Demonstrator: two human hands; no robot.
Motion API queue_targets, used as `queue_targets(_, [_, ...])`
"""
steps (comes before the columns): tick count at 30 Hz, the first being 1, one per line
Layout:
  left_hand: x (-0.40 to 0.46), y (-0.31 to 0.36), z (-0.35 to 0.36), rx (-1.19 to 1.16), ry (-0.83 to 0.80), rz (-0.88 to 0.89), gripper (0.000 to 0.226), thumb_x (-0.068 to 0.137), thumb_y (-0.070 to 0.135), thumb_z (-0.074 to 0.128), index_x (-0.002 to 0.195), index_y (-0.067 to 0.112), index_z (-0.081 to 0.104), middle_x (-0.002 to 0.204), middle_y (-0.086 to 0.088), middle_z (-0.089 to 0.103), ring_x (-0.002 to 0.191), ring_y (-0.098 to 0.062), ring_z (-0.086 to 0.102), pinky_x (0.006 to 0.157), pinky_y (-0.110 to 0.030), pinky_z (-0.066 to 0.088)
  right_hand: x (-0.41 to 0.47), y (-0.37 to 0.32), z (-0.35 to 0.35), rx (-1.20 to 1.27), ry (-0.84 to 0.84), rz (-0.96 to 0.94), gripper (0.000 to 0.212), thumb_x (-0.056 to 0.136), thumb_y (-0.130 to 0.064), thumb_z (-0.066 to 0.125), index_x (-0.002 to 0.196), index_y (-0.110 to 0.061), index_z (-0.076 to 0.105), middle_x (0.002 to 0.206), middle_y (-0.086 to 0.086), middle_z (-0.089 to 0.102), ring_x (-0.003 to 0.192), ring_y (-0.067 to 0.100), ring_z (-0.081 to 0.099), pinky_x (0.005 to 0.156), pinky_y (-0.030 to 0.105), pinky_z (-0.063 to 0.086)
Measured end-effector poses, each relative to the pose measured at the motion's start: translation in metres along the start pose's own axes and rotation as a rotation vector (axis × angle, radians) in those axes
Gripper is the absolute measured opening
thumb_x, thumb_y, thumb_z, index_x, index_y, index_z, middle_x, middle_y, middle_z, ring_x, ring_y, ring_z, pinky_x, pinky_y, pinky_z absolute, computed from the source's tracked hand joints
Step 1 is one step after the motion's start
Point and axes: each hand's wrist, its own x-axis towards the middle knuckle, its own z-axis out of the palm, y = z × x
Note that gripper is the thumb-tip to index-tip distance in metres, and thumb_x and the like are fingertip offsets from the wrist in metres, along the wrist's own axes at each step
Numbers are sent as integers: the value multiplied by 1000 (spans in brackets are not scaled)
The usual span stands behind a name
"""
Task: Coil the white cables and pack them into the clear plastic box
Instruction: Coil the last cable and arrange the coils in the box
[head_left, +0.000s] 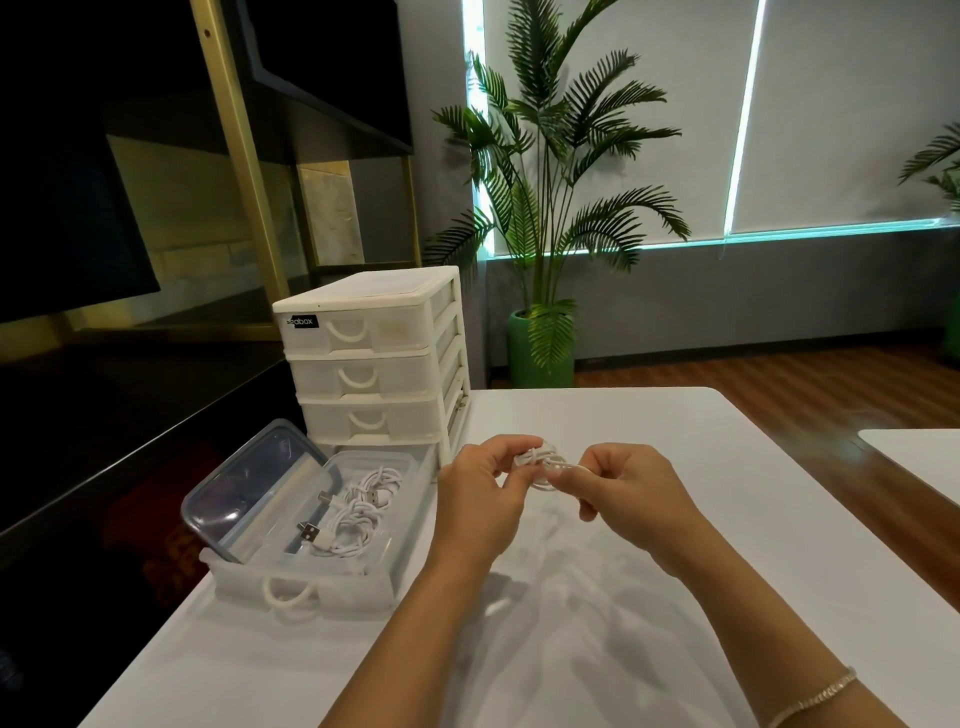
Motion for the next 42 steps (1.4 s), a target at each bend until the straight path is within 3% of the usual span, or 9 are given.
queue_targets(7, [-1,2,5,84,21,34,24,87,18,64,109,25,67,103,1,60,88,-6,55,65,2,38,2,4,-2,55,30,18,40,80,-34,68,52,-8,58,50,4,60,49,13,54,58,30,47])
queue_targets(14, [3,-9,-1,126,84,-6,24,87,13,63,109,22,68,103,-3,60,85,-7,55,66,5,36,3,0,-4,44,57,28,37,80,-36,68,59,-6,61,56,-1,61,44,10,56,52,23,47])
queue_targets(17, [5,-15,-2,138,118,-37,23,87,14,63,108,23,68,103,-4,62,91,-11,56,67,1,35,2,-2,-6,66,62,28,37,81,-36,66,59,-6,60,63,0,62,48,13,53,53,25,45])
queue_targets(21, [7,-18,-2,133,144,-65,25,87,16,63,110,24,67,104,-5,62,94,-14,57,80,-15,39,3,-1,-12,103,133,6,34,81,-34,67,63,-6,62,67,-1,64,62,15,56,63,32,49])
queue_targets(25, [6,-15,-2,161,124,-53,27,89,17,60,115,24,66,100,-1,60,93,-12,54,79,-13,35,4,1,-15,52,199,-49,30,80,-35,68,62,-12,61,63,3,62,66,19,58,69,34,52])
queue_targets(28, [4,-12,-4,169,36,-26,21,89,16,59,106,24,68,80,13,55,86,-12,53,71,-14,35,5,2,-17,19,266,-96,28,81,-35,67,63,-15,61,60,2,59,63,19,56,68,32,52])
queue_targets(31, [4,-8,-4,143,-38,-31,14,88,13,57,92,23,66,72,18,52,68,-5,50,57,-8,37,6,4,-19,22,344,-124,27,81,-34,67,66,-12,61,61,0,59,62,17,55,65,27,50])
queue_targets(37, [0,2,-5,115,-87,57,40,81,0,62,63,33,50,82,11,48,65,-2,45,56,-4,39,7,7,-16,24,394,-128,24,80,-35,67,72,-12,63,65,-2,60,64,15,56,60,19,45])
queue_targets(42, [-3,11,-4,-7,-91,73,40,74,3,75,61,33,51,78,13,48,67,-2,48,54,-3,38,9,10,-16,11,403,-101,24,81,-35,67,72,-13,63,66,-3,60,64,14,55,59,18,43])
